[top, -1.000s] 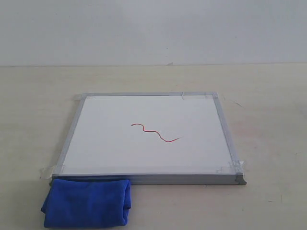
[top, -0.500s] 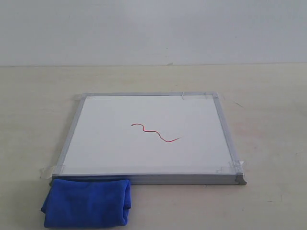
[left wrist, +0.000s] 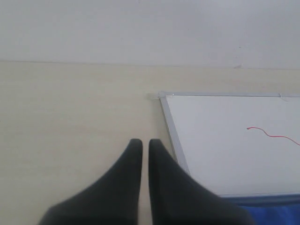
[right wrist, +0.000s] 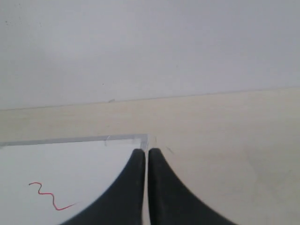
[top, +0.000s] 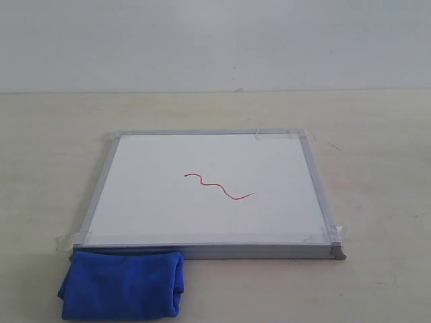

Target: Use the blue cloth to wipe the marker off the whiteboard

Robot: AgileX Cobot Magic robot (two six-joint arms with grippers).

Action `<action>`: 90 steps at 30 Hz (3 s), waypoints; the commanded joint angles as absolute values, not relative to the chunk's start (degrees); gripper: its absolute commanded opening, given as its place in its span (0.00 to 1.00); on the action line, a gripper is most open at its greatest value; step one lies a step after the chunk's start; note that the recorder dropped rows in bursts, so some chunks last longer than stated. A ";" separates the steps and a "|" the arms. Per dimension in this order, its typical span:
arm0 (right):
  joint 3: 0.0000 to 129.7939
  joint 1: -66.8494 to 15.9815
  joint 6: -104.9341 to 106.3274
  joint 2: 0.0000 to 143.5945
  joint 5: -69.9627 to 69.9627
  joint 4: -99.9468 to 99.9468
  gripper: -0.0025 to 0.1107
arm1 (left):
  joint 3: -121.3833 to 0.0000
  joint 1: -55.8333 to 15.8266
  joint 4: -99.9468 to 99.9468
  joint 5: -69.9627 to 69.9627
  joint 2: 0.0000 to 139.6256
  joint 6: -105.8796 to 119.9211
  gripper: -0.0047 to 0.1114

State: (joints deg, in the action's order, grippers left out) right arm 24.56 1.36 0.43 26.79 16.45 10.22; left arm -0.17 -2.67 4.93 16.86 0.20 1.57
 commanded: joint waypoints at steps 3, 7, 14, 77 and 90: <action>26.05 1.34 13.65 39.99 19.22 20.62 0.02 | 0.00 -2.51 4.85 16.95 0.00 1.75 0.08; 29.09 -2.92 30.64 47.90 20.53 31.96 0.02 | 0.00 -2.51 4.85 16.95 0.00 1.75 0.08; 38.03 -20.91 47.55 59.79 22.14 40.99 0.02 | 0.00 -2.51 4.85 16.95 0.00 1.75 0.08; 84.10 -53.94 29.95 116.81 35.55 6.13 0.02 | 0.00 -2.51 4.85 16.95 0.00 1.75 0.08; 89.57 -41.71 15.64 108.74 28.33 -1.86 0.02 | 0.00 -2.51 4.85 16.95 0.00 1.75 0.08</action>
